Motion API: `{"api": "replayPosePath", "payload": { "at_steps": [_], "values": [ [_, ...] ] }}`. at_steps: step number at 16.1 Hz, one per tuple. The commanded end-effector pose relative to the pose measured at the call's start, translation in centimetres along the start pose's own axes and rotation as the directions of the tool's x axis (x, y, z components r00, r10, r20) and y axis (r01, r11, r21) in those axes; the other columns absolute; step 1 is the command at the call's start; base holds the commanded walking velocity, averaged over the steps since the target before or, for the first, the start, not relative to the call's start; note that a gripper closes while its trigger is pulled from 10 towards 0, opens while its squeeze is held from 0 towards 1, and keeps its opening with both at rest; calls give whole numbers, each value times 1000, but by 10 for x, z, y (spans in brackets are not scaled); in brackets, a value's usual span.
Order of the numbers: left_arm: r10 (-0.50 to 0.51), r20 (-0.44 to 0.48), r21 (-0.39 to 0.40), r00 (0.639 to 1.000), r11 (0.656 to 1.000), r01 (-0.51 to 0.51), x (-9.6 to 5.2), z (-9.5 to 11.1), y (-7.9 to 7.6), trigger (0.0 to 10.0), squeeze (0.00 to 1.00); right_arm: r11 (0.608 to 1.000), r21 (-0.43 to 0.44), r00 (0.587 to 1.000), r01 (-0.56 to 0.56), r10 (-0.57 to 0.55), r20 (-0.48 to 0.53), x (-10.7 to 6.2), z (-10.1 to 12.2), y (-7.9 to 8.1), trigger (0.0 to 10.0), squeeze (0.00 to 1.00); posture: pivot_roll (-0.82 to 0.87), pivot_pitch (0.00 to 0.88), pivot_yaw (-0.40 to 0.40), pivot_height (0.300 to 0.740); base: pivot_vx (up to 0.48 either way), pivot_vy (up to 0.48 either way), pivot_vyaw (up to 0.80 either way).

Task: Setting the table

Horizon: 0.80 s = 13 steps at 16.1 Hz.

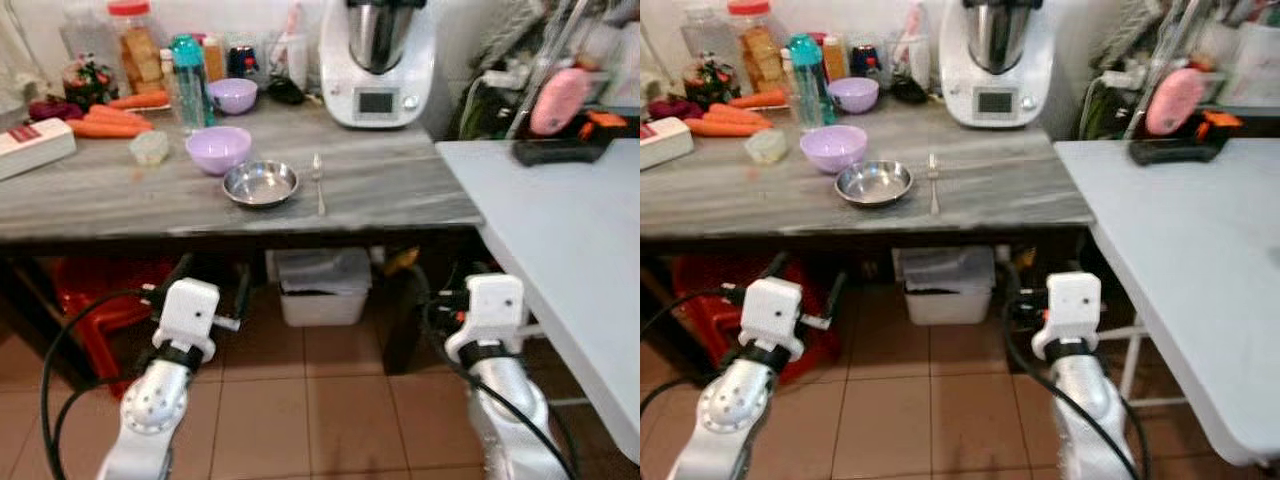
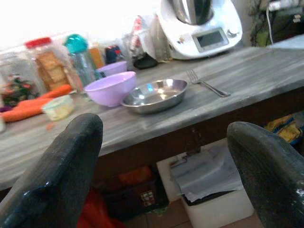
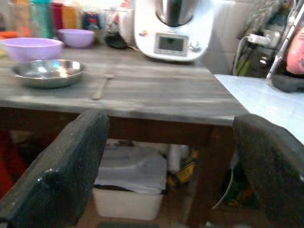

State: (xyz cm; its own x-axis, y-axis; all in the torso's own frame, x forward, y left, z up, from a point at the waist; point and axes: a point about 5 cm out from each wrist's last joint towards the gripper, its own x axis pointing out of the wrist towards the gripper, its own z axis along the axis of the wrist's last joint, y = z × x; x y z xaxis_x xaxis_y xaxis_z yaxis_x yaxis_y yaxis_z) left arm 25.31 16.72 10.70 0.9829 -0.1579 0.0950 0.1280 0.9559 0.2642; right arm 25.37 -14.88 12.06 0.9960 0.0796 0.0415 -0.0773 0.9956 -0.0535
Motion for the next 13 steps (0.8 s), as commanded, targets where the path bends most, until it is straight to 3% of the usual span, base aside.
{"api": "replayPosePath", "payload": {
  "at_steps": [1, 9, 13],
  "values": [
    [-12, 13, -15, 1000, 1000, 12, 4, 2, -4, 10000, 0, 1000, -9, 1000, 8, -8, 20, 2, 5, -4, 10000, 0, 18, 0, 6, 740, 0, 0, 0],
    [-29, 12, -22, 999, 999, 30, 6, 3, -7, 10000, 0, 1000, -17, 1000, -5, 6, 19, 0, 4, -1, 10000, 0, 20, 0, 7, 740, 0, 0, 0],
    [-45, 14, -43, 999, 998, 45, 8, 3, -9, 10000, 0, 1000, -19, 1000, -9, 10, 21, 1, 4, -1, 10000, 0, 20, 0, 7, 740, 0, -60, 769]
  ]
}}
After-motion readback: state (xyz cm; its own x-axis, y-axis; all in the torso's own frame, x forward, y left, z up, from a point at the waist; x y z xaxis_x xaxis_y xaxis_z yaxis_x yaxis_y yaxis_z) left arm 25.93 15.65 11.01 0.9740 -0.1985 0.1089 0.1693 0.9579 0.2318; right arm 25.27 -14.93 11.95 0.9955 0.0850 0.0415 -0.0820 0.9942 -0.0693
